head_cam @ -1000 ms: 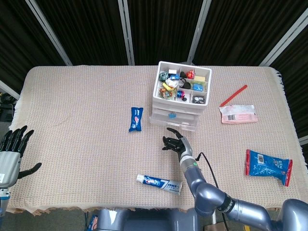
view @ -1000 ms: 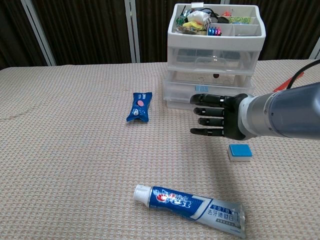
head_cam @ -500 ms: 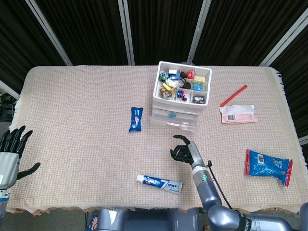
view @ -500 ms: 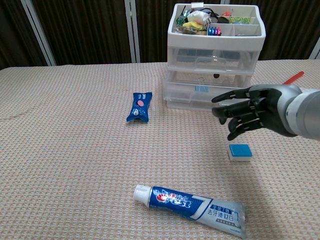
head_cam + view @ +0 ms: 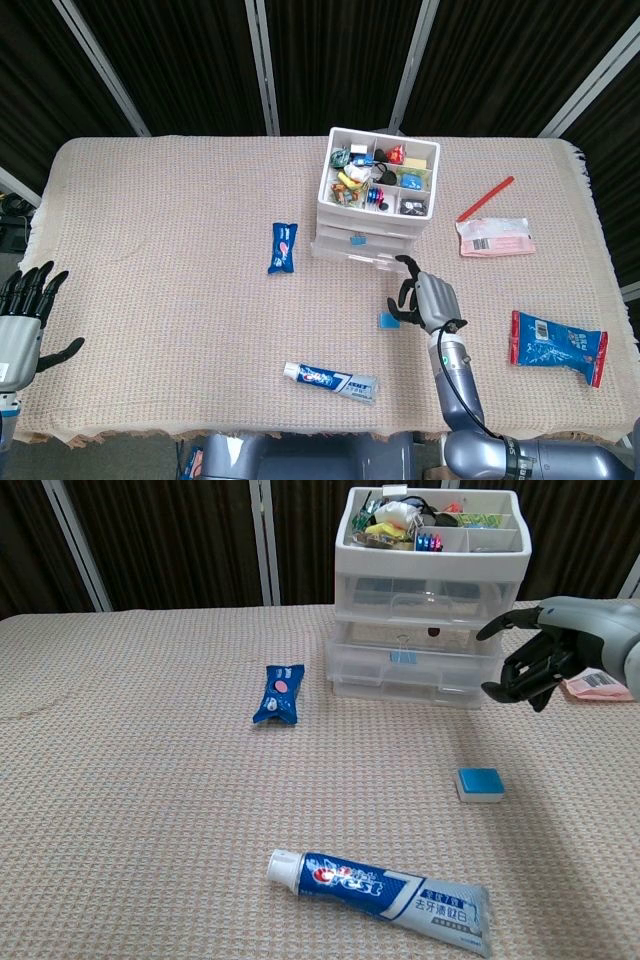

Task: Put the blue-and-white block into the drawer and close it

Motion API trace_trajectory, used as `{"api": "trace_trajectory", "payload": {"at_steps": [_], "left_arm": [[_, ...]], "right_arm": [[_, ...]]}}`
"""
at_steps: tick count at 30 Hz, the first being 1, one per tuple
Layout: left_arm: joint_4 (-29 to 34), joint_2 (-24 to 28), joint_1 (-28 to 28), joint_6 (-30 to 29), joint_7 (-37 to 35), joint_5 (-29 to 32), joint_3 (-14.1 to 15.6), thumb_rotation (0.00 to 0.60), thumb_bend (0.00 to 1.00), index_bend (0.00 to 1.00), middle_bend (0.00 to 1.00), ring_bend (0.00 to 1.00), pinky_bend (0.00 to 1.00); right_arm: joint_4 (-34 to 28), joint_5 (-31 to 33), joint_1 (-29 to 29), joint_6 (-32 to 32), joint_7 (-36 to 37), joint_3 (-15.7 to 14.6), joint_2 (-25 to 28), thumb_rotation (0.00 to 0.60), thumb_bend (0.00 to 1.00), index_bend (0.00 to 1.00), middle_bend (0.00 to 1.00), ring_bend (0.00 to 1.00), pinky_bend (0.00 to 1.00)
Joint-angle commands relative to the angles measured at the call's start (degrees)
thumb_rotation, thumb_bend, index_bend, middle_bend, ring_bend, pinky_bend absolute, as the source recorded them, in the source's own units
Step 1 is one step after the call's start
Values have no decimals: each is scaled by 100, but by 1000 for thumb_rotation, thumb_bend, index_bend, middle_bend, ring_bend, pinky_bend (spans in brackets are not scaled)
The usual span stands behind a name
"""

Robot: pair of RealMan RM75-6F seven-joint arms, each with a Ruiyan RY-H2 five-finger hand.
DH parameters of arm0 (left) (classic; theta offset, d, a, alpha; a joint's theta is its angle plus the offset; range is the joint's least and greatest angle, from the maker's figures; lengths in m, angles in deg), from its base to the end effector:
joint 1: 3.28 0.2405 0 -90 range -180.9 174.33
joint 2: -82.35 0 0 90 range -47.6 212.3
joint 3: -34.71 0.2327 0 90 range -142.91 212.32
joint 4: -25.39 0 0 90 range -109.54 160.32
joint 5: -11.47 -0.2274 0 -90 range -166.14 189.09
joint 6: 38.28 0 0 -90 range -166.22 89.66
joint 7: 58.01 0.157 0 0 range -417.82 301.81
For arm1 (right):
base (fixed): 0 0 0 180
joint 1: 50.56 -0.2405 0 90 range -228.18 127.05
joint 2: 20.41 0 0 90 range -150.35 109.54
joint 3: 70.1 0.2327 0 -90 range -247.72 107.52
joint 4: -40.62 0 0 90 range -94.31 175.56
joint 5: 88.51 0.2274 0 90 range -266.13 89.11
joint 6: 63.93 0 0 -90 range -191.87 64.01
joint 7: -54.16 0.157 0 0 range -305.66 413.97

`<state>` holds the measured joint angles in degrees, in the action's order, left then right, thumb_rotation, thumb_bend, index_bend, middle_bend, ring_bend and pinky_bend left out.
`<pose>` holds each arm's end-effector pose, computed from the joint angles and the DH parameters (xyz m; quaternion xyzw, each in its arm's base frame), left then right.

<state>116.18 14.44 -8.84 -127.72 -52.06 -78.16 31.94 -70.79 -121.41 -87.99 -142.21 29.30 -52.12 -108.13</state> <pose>-0.2791 0.1958 0.1224 -0.6104 -0.3293 -0.4070 0.5944 -0.1103 -0.2966 0.0023 0.5075 -0.6158 0.3955 0.4548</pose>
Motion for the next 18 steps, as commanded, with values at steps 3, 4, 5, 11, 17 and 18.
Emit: {"api": "trace_trajectory", "payload": {"at_steps": [3, 4, 5, 11, 17, 18], "left_arm": [[17, 11, 1, 14, -22, -1, 9, 600, 180, 89, 0, 0, 0], [17, 11, 1, 15, -26, 3, 7, 600, 180, 90, 0, 0, 0], [17, 11, 0, 20, -29, 7, 6, 600, 181, 90, 0, 0, 0], [38, 17, -10, 52, -54, 17, 8, 600, 179, 89, 0, 0, 0], [49, 21, -9, 58, -61, 22, 10, 600, 180, 90, 0, 0, 0], [51, 21, -9, 60, -63, 22, 11, 600, 180, 89, 0, 0, 0]], "right_arm": [[343, 370, -137, 143, -34, 245, -166, 600, 317, 154, 648, 650, 504], [416, 446, -172, 172, -60, 296, -186, 600, 317, 154, 649, 651, 504], [461, 478, -193, 184, -80, 319, -201, 600, 318, 156, 650, 652, 505], [770, 565, -310, 202, -174, 413, -348, 600, 318, 200, 657, 657, 504], [904, 621, -369, 212, -234, 402, -506, 600, 319, 270, 663, 659, 504], [908, 622, -372, 207, -234, 400, -530, 600, 318, 280, 663, 659, 504]]}}
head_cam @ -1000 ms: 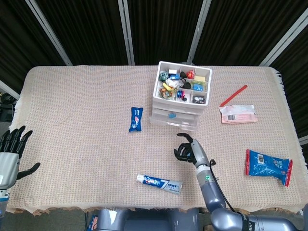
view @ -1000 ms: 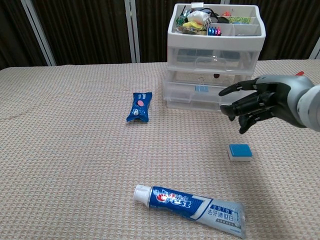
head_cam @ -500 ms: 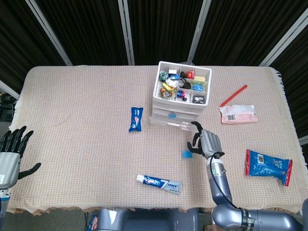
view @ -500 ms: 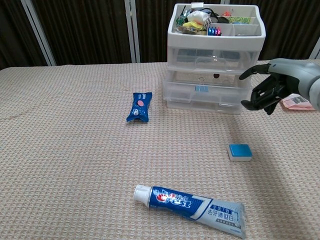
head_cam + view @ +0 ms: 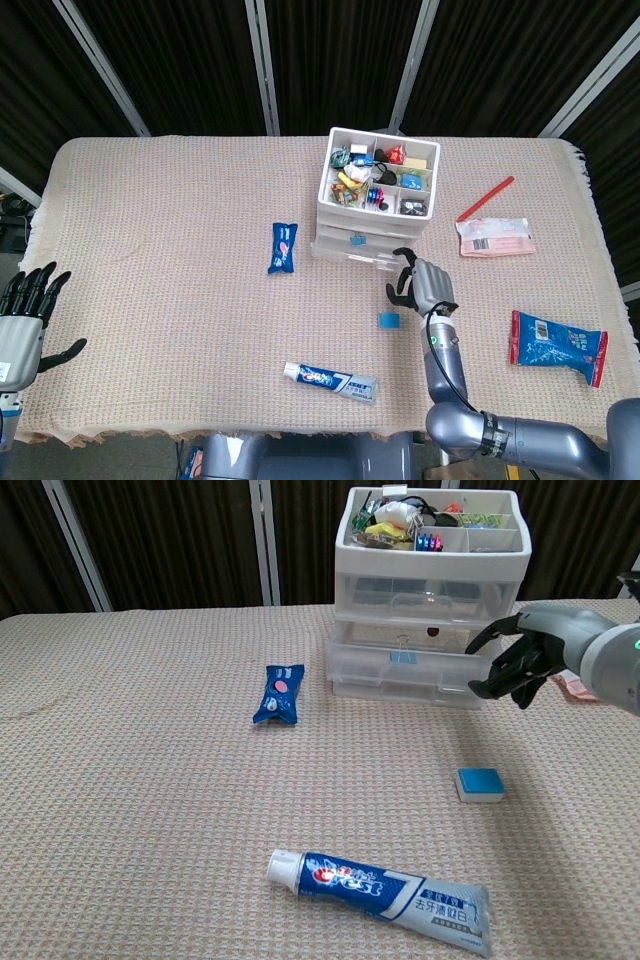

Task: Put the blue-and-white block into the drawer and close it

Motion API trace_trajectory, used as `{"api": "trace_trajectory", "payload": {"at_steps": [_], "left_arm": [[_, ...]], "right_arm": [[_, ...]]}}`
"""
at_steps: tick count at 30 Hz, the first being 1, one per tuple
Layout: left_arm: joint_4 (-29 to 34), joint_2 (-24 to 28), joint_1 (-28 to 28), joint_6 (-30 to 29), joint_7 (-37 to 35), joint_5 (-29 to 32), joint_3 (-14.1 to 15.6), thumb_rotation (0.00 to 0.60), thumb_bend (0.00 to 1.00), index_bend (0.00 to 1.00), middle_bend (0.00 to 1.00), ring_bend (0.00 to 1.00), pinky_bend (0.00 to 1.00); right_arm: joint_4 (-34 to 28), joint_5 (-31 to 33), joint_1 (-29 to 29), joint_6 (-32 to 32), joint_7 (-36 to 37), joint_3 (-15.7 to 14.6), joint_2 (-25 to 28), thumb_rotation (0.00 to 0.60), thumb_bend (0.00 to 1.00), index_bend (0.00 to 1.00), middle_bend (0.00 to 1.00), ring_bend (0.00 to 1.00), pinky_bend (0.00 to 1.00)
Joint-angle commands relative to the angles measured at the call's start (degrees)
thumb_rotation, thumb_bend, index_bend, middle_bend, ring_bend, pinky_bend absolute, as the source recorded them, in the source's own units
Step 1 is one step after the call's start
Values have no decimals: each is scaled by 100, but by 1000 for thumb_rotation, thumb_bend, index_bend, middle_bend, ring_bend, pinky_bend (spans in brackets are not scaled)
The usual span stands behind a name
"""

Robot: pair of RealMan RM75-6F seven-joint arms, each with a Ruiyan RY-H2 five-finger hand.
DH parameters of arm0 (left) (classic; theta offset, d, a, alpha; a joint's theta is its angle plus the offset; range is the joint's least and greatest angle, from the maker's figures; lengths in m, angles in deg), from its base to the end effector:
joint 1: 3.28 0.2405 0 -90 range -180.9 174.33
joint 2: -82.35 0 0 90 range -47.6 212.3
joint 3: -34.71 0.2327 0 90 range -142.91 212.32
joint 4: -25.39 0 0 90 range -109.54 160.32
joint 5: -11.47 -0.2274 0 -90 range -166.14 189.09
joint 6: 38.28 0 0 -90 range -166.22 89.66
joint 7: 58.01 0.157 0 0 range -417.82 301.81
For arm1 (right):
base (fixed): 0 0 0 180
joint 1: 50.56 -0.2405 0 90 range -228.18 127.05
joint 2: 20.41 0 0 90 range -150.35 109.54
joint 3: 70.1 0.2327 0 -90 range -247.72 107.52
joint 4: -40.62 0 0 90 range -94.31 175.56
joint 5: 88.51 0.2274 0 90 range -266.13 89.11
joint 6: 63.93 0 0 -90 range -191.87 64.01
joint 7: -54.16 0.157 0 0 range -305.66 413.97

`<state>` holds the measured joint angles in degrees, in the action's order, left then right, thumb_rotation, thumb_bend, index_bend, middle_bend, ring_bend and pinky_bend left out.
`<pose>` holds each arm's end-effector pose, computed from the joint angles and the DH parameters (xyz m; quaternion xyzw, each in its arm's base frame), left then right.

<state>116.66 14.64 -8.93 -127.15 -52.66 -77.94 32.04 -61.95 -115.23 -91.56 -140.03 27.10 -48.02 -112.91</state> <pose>-0.2787 0.1959 0.1212 -0.6098 -0.3376 -0.4080 0.5897 -0.1114 -0.3246 -0.0142 0.4909 -0.6247 0.3786 0.4748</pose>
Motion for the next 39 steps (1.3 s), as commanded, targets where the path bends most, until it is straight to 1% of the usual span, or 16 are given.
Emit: {"api": "trace_trajectory", "payload": {"at_steps": [1, 8, 17, 19, 24, 26, 29, 32, 36, 39], "left_arm": [[4, 1, 0, 2, -3, 0, 1, 600, 178, 89, 0, 0, 0], [2, 3, -4, 2, -8, -5, -2, 600, 179, 89, 0, 0, 0], [-1, -2, -7, 1, 1, -9, -5, 600, 179, 89, 0, 0, 0], [-1, -3, -6, 0, 4, -10, -5, 600, 180, 90, 0, 0, 0], [1, -4, -2, -4, 12, -2, -7, 600, 180, 89, 0, 0, 0], [0, -5, -3, -4, 15, 2, -11, 600, 179, 89, 0, 0, 0], [-2, -5, -4, 0, 15, 5, -11, 600, 181, 89, 0, 0, 0], [-4, -4, -4, -2, 9, 2, -12, 600, 180, 89, 0, 0, 0], [-11, -2, -4, -4, 6, -4, -10, 600, 180, 89, 0, 0, 0], [-12, -5, -3, -21, 5, -20, -11, 600, 179, 89, 0, 0, 0]], "right_arm": [[22, 4, -15, -13, -12, -10, -64, 600, 318, 293, 664, 659, 504], [-106, -63, 26, -101, -14, -74, -137, 600, 318, 338, 667, 660, 504], [-501, -293, 191, -248, -15, -206, 18, 600, 319, 338, 668, 660, 504], [-529, -302, 214, -243, 2, -207, 34, 600, 318, 322, 668, 660, 504], [-583, -276, 260, -164, 52, -200, 74, 600, 305, 214, 668, 660, 504], [-607, -285, 273, -141, 61, -212, 86, 600, 289, 191, 668, 660, 504], [-712, -340, 319, -127, 86, -253, 137, 600, 265, 165, 668, 660, 504], [-869, -504, 384, -163, 108, -327, 231, 600, 243, 163, 668, 660, 504], [-1247, -1005, 585, -284, 113, -649, 510, 600, 203, 163, 667, 660, 504], [-1602, -1384, 772, -310, 34, -1037, 831, 600, 170, 164, 665, 660, 504]]}}
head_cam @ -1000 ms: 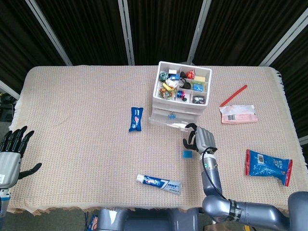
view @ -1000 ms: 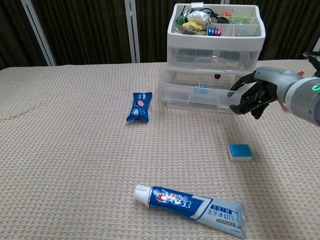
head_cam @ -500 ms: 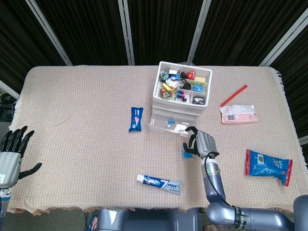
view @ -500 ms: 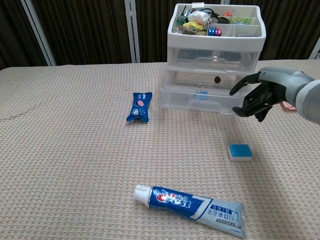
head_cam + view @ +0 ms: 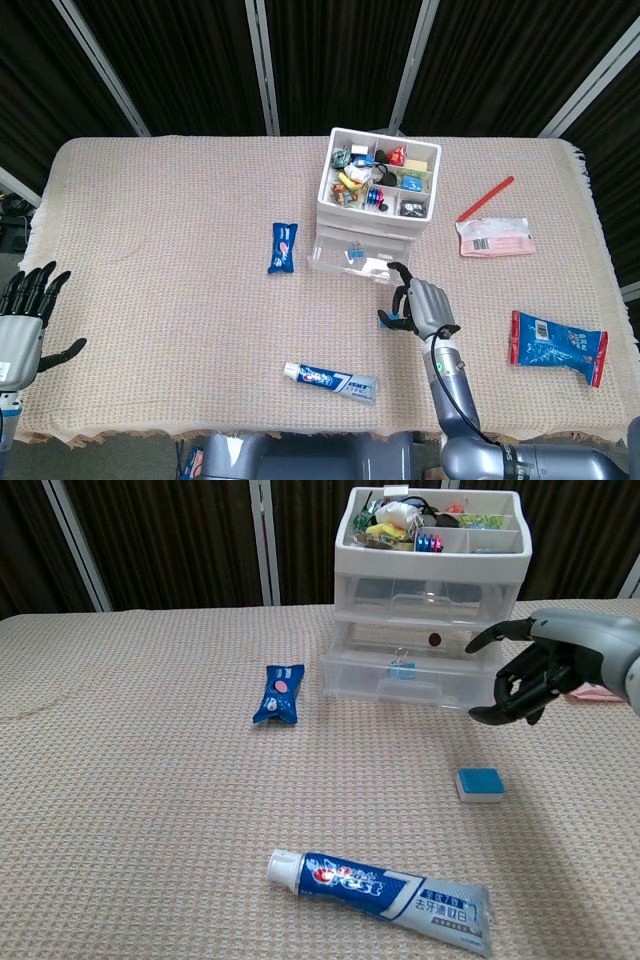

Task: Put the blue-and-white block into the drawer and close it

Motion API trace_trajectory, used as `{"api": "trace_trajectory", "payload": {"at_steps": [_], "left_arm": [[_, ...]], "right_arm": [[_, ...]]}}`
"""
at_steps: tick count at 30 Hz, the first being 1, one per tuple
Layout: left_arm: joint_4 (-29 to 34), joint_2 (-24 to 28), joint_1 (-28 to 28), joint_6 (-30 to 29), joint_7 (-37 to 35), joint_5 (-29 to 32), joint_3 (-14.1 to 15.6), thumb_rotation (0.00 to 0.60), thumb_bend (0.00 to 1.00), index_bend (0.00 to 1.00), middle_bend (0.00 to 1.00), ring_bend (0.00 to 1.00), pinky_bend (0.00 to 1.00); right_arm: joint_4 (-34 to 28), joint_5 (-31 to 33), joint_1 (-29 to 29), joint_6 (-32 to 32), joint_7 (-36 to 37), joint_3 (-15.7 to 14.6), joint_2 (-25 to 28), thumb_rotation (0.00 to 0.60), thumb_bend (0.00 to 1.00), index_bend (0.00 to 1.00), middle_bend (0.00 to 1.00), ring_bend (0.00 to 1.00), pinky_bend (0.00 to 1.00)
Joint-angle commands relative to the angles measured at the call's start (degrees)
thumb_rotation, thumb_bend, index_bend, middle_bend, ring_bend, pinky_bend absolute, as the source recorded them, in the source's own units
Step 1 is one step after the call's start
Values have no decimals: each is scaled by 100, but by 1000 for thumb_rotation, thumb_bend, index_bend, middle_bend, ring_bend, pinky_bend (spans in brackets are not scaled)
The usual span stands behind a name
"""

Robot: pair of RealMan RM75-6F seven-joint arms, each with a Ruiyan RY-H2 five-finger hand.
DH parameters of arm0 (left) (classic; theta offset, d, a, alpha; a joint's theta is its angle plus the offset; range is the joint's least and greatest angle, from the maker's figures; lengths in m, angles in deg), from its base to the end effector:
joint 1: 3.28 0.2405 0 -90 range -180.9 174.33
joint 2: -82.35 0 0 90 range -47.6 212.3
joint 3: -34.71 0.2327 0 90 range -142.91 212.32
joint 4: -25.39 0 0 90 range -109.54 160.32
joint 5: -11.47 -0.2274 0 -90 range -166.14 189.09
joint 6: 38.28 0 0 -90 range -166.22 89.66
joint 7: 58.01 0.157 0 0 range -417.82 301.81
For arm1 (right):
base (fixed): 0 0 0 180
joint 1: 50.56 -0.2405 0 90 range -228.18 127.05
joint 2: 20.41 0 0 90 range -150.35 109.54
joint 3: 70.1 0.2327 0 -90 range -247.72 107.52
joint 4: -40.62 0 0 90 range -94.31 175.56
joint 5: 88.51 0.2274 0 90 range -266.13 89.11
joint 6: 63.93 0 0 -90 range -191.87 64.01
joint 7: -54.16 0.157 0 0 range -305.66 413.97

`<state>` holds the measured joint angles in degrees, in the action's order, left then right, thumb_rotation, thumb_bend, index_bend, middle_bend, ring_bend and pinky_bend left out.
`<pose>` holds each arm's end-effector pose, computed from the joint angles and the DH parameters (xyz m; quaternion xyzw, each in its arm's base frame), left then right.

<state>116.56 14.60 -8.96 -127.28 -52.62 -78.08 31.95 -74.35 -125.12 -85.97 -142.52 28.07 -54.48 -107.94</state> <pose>-0.2783 0.1964 0.1216 -0.6099 -0.3353 -0.4092 0.5900 -0.1047 -0.2775 -0.0003 0.5291 -0.6115 0.3935 0.4374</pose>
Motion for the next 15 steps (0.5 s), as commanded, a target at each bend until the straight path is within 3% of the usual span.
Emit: {"api": "trace_trajectory", "payload": {"at_steps": [1, 7, 12, 15], "left_arm": [[-3, -2, 0, -10, 3, -9, -2, 600, 179, 89, 0, 0, 0], [-18, -25, 10, -49, 38, -12, -15, 600, 180, 90, 0, 0, 0], [-36, -45, 18, -72, 60, -4, -27, 600, 179, 90, 0, 0, 0], [-36, -46, 16, -67, 64, -2, -27, 600, 180, 89, 0, 0, 0]], "right_arm": [[-406, -470, 239, -60, -84, -462, 385, 600, 157, 164, 664, 659, 504], [-497, -1348, 467, -21, -249, -1203, 681, 600, 84, 204, 715, 702, 504], [34, -2266, 630, -55, -340, -1687, 509, 600, 80, 254, 746, 734, 504], [394, -2596, 687, -78, -415, -1817, 320, 600, 81, 287, 763, 749, 504]]}}
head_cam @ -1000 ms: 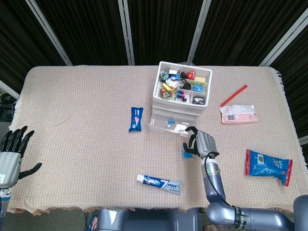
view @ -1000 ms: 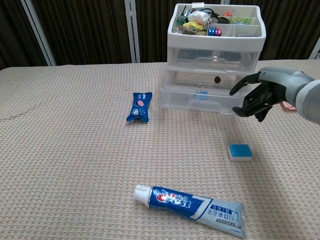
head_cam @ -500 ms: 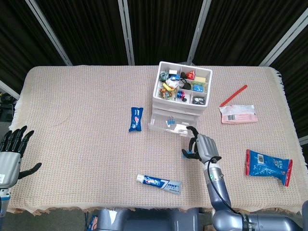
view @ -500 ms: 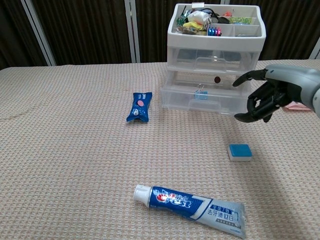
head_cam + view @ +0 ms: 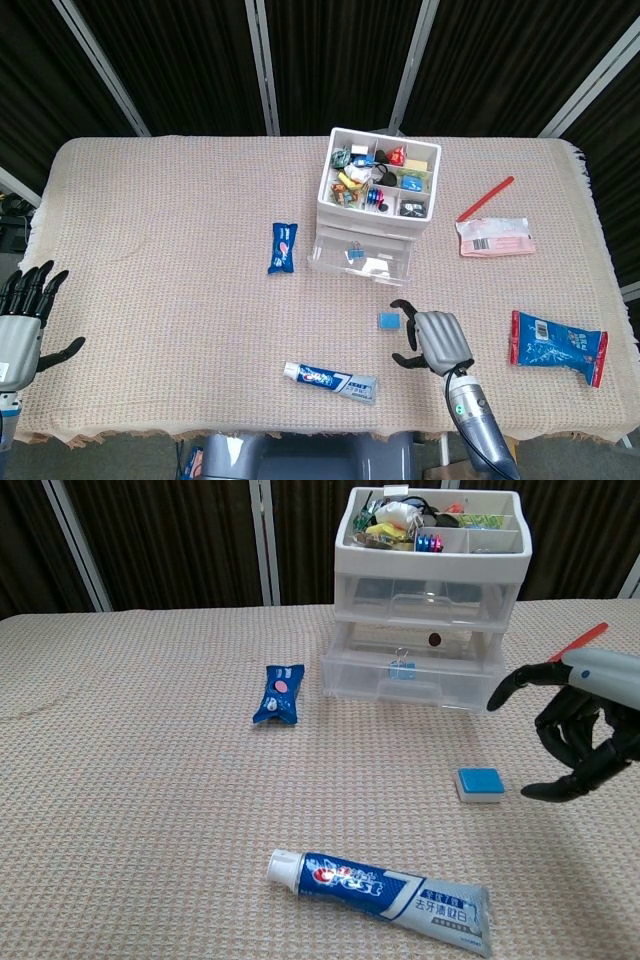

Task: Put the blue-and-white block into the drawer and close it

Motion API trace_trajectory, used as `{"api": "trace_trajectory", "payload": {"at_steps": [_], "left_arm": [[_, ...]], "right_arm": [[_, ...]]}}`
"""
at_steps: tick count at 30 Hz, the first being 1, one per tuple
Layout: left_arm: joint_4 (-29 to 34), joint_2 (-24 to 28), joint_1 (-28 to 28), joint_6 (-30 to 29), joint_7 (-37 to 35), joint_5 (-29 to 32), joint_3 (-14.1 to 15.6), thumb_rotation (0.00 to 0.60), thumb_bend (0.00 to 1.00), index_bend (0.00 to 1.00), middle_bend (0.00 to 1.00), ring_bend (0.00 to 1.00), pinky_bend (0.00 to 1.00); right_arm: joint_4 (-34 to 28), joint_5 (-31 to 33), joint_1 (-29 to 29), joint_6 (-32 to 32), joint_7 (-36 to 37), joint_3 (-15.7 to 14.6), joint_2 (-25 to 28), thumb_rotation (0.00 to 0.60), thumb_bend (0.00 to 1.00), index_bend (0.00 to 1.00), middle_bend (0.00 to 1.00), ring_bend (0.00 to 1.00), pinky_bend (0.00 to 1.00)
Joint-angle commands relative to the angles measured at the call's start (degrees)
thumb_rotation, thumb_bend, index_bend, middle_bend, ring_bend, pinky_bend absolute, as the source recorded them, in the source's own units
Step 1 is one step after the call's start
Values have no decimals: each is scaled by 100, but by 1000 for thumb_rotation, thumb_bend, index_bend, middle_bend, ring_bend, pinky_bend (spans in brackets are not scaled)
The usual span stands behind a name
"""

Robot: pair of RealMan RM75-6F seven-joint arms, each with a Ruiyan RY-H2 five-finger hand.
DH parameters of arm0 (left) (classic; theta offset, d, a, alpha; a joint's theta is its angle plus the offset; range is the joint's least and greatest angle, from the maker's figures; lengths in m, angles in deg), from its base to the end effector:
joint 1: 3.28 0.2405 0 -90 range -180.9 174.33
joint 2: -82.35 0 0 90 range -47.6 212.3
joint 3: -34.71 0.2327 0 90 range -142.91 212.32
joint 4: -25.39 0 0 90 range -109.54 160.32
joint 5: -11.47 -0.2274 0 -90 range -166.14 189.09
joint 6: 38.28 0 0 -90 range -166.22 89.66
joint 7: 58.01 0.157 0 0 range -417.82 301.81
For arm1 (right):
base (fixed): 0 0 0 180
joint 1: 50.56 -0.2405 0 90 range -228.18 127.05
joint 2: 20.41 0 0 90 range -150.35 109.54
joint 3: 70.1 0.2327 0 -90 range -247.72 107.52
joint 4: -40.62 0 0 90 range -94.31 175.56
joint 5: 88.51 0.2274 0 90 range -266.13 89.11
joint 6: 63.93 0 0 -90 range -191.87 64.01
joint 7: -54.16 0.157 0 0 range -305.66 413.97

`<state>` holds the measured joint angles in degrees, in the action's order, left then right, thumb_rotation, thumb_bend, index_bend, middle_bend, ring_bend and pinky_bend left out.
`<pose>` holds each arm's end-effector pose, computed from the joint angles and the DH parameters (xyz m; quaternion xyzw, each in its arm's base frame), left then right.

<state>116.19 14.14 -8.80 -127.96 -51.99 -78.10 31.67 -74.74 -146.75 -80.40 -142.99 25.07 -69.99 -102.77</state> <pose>-0.2781 0.1965 0.1222 -0.6071 -0.3287 -0.4104 0.5958 -0.1337 -0.2284 0.0020 0.6505 -0.4951 0.3675 0.4435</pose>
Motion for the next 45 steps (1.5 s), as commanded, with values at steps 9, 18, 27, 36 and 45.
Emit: {"api": "trace_trajectory", "payload": {"at_steps": [9, 18, 27, 36, 45], "left_arm": [[-11, 1, -5, 3, -22, 1, -6, 600, 182, 90, 0, 0, 0], [-8, 2, -1, -4, -40, -2, -6, 600, 181, 90, 0, 0, 0], [-3, 7, -6, 12, -55, 2, -4, 600, 181, 90, 0, 0, 0], [14, 11, -4, 20, -51, 8, 1, 600, 180, 90, 0, 0, 0], [17, 9, -4, 18, -55, 7, -2, 600, 182, 91, 0, 0, 0]], "right_arm": [[1455, -564, 178, 81, -302, -95, -831, 600, 128, 332, 782, 766, 504], [1980, -203, 130, 295, -561, 192, -1346, 600, 194, 333, 782, 767, 504], [2390, 79, 104, 412, -673, 478, -1615, 600, 231, 319, 782, 768, 504], [2560, 263, 117, 503, -807, 596, -1730, 600, 253, 319, 782, 770, 504], [2737, 320, 145, 577, -791, 675, -1856, 600, 296, 329, 783, 771, 504]]}}
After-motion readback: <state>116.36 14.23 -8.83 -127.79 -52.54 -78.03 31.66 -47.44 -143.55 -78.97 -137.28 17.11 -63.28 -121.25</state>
